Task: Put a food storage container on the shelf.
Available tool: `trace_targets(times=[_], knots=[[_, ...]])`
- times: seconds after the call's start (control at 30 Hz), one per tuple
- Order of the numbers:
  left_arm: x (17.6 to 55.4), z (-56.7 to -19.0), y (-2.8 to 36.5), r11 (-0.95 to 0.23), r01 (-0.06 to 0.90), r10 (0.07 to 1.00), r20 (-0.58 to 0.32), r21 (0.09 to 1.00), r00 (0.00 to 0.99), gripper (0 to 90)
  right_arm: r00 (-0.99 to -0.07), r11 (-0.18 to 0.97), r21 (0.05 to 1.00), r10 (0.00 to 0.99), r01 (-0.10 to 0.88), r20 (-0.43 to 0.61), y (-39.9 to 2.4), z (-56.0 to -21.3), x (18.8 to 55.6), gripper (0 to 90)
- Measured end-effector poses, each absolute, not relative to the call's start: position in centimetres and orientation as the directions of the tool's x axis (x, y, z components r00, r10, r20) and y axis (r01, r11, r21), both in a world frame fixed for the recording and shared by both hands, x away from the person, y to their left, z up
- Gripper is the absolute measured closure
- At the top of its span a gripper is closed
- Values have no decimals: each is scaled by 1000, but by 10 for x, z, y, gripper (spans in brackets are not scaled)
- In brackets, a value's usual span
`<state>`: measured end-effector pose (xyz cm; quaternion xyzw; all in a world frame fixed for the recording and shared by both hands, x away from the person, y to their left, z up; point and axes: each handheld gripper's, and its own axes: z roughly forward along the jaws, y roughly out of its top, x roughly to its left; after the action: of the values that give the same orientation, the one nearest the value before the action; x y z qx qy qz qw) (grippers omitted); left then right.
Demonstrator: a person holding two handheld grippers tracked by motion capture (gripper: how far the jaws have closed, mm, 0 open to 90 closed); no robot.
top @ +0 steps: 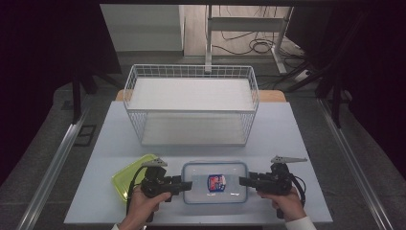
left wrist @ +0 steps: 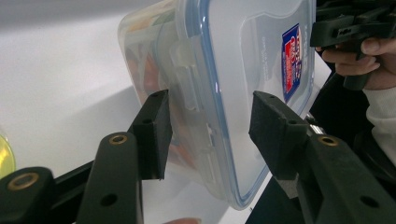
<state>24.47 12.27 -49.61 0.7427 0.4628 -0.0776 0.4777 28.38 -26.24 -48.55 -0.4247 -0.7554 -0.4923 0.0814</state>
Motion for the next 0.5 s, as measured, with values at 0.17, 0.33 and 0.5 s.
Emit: trace_targets(times=[0.17,0.33,0.5], knots=[[243,-494,123,-125,753,619,-542,646,568,503,-623,150,674,564,723,542,-262,-484,283,491],[242,-493,123,-129,745,624,-530,655,574,512,-629,151,682,564,715,535,-261,-483,281,496],[241,-491,121,-138,736,629,-515,663,582,511,-633,149,687,562,711,532,-262,-482,281,497]])
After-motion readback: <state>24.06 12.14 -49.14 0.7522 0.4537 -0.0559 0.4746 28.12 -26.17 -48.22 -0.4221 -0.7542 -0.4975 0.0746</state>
